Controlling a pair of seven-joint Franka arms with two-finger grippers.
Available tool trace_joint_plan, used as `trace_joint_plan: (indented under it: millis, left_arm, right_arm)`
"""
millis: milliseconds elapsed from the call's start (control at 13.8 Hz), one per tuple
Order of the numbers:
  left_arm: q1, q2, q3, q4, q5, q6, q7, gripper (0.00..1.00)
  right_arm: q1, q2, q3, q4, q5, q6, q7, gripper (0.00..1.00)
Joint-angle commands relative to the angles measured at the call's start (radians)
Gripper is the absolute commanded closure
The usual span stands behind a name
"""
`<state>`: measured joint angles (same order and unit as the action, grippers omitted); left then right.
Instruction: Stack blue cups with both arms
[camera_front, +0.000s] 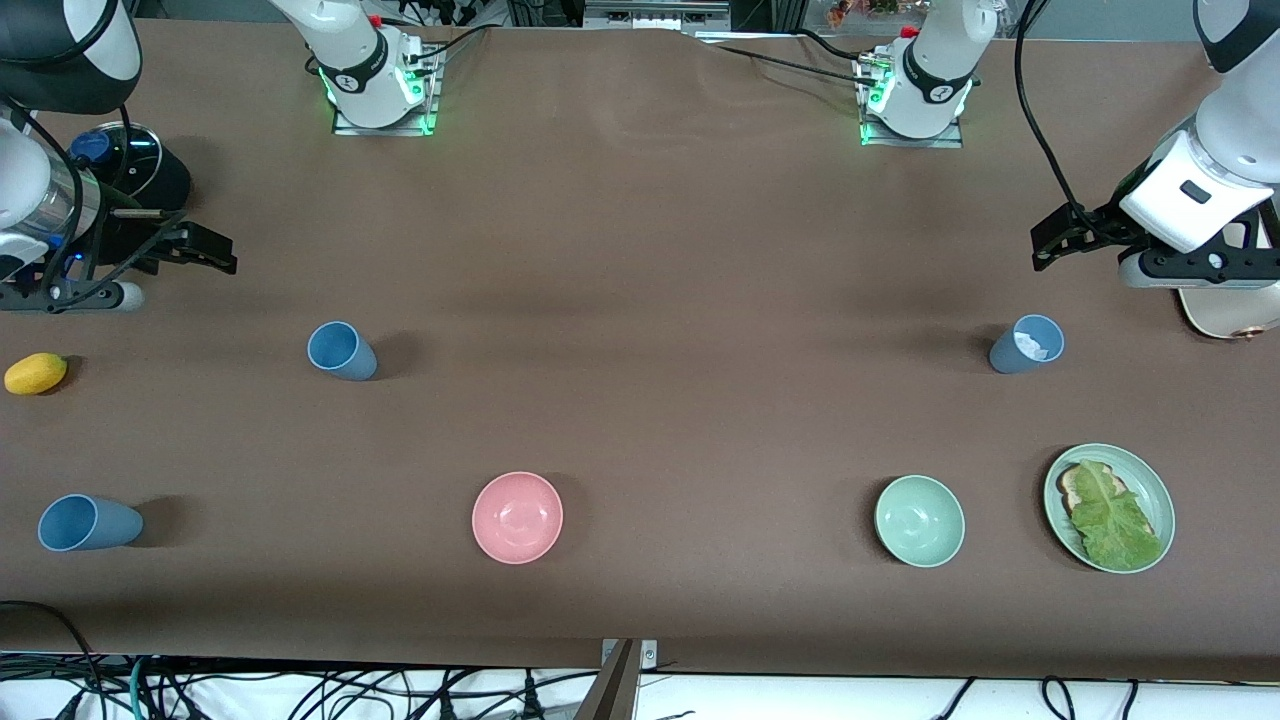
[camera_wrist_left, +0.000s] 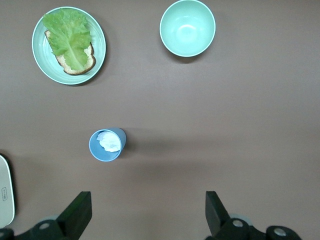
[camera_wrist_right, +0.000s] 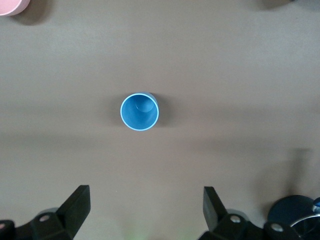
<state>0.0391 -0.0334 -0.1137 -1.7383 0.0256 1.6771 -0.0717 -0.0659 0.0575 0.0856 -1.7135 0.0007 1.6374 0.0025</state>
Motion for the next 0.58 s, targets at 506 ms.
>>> trace_joint_plan:
  millis: [506]
  left_arm:
    - [0.002,0.061,0.014,0.057,-0.024,-0.019,0.006,0.00]
  right_arm:
    - [-0.015,0.007,0.016,0.020,-0.002,-0.013,0.010,0.00]
